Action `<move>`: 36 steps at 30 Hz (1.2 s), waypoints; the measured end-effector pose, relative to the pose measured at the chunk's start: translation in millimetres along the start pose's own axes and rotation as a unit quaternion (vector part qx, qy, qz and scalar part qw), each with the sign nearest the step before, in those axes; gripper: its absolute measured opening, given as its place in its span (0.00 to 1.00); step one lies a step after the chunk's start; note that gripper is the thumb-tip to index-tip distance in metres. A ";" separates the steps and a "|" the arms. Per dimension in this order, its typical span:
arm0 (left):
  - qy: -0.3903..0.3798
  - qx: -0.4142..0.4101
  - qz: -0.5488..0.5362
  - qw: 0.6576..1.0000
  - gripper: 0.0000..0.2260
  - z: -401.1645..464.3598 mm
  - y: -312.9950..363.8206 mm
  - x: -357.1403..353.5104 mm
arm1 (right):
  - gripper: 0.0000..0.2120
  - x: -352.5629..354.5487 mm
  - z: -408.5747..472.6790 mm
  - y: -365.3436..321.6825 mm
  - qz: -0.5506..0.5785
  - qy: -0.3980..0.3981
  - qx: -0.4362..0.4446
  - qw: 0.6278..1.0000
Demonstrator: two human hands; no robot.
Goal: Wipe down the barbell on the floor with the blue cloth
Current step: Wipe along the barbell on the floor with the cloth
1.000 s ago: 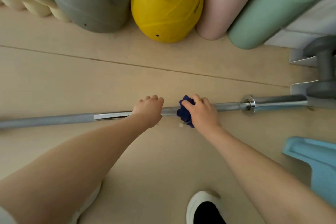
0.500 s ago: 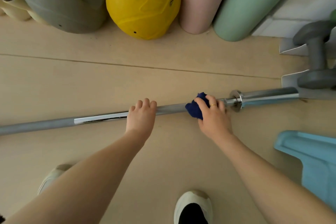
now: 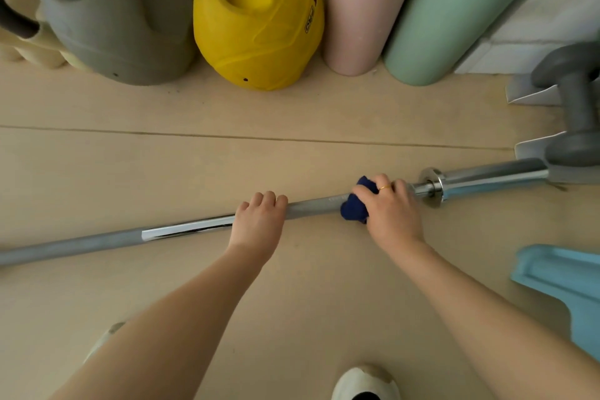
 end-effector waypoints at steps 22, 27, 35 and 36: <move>0.041 0.152 -0.134 0.978 0.15 1.5 -80.4 16.8 | 0.16 5.4 38.0 -56.7 0.120 -0.008 -0.119 0.986; 0.067 0.068 -0.122 0.988 0.16 4.1 -88.6 16.2 | 0.19 14.0 46.5 -108.1 0.125 -0.043 0.059 0.989; 0.081 0.125 -0.249 0.957 0.20 7.9 -106.6 18.8 | 0.14 22.8 52.9 -136.5 0.119 -0.049 -0.049 0.990; 0.083 0.131 -0.256 0.954 0.21 7.5 -108.2 19.9 | 0.14 24.8 51.4 -159.1 0.129 -0.058 -0.009 0.990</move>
Point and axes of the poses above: each hand's wrist, its own z-axis towards the middle knuckle, its own x-axis out of the back of the hand, y = z × x, the point moved 8 cm from there along z, towards the middle knuckle, and after that the axes turned 13 degrees about -z, right-handed, at the moved point
